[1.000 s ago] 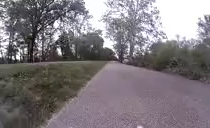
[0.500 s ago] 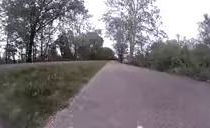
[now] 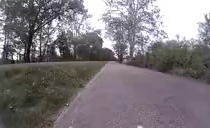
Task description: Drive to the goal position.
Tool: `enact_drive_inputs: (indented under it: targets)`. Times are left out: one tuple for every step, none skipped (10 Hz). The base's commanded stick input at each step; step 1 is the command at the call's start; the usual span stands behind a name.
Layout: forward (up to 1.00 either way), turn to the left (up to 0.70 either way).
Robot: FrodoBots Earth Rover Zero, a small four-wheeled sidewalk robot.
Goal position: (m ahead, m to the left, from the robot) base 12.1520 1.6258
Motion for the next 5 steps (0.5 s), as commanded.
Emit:
enact_drive_inputs:
  targets:
    - [1.00,0.00]
    - [1.00,0.00]
    - [1.00,0.00]
    - [1.00,0.00]
    - [1.00,0.00]
